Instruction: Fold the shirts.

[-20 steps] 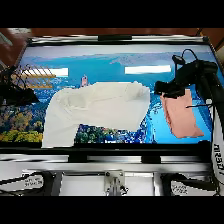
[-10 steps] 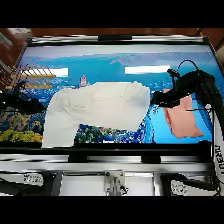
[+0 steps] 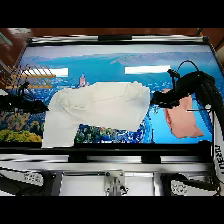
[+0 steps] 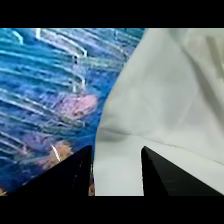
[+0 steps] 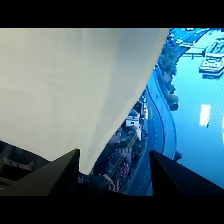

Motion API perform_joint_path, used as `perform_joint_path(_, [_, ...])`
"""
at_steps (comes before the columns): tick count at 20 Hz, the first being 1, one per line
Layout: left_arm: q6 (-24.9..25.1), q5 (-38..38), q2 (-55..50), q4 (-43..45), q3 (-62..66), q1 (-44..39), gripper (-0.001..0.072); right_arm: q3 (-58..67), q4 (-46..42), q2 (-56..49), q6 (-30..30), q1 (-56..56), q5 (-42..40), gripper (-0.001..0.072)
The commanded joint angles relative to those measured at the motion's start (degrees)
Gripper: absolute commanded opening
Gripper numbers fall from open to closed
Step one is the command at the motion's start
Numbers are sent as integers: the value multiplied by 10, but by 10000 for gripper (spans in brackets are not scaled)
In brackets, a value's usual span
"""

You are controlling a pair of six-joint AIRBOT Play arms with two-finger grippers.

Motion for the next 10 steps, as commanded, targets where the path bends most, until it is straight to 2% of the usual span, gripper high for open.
perform_joint_path(1, [13,37,-6,-1,0,-9,406,0,1,0,2,0,-1,545])
perform_joint_path(8, [16,42,-23,-2,0,-31,398,0,3,0,2,0,-3,545])
perform_joint_path(9, [16,42,-24,-1,0,-35,339,0,3,0,3,0,-4,545])
perform_joint_path(10, [16,37,-24,-1,0,-38,169,0,3,0,3,0,-6,545])
